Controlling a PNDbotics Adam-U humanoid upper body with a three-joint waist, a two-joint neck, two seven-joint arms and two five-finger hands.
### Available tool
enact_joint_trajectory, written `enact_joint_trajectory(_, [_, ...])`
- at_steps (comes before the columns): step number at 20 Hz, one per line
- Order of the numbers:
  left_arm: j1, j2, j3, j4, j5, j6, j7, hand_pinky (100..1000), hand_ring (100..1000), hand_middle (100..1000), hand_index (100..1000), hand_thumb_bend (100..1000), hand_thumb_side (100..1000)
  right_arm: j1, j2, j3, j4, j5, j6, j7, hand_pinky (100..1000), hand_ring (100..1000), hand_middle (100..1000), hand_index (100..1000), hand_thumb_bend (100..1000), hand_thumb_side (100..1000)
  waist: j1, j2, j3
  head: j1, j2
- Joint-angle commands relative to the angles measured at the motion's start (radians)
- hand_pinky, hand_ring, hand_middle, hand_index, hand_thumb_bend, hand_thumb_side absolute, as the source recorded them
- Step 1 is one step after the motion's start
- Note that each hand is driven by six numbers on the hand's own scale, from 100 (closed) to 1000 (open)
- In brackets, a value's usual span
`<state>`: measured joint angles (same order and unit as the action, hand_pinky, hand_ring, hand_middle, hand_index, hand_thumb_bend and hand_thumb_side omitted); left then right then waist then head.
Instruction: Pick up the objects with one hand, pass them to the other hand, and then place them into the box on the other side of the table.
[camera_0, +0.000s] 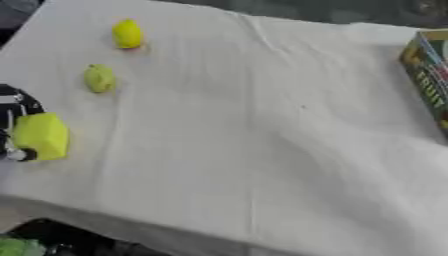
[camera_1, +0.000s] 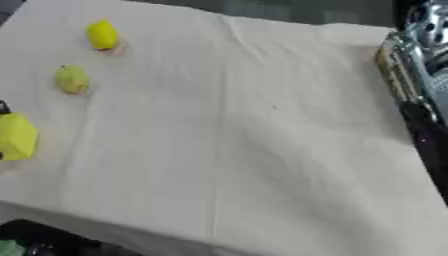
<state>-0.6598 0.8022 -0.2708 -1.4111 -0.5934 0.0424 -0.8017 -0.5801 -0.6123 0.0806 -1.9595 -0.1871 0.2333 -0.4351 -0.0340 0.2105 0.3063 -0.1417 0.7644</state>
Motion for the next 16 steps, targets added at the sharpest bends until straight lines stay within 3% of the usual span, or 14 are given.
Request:
enact_joint_trajectory(1, [-0.002, 0.064, 0.069, -0.109, 0.044, 0.041, 0.054, 564, 560, 526, 619, 286, 100, -0.01, -0.027, -0.009, -0.01, -0.002, -0.003, 0.002, 864, 842, 842, 772, 389, 420, 0.002, -0.006, 0.005, -0.024, 0.006])
enact_joint_trajectory(7, [0.002, 0.094, 0.131, -0.247, 0.154, 0.119, 0.16, 519, 555, 534, 619, 263, 100, -0.009, -0.032, -0.006, -0.017, -0.001, -0.002, 0.008, 865, 842, 842, 773, 390, 420, 0.002, -0.008, 0.012, -0.054, 0.006])
enact_joint_trajectory(12, [-0.005, 0.09, 0.15, -0.318, 0.225, 0.136, 0.267, 474, 536, 524, 616, 245, 100, -0.012, -0.034, 0.0, -0.028, 0.0, 0.002, 0.023, 866, 842, 843, 775, 393, 421, 0.0, -0.006, 0.012, -0.078, 0.006])
enact_joint_trajectory(16, [0.003, 0.072, 0.154, -0.388, 0.288, 0.135, 0.414, 445, 525, 519, 616, 231, 100, -0.015, -0.036, 0.008, -0.039, 0.003, 0.005, 0.042, 868, 844, 844, 778, 394, 424, -0.002, -0.003, 0.009, -0.095, 0.001])
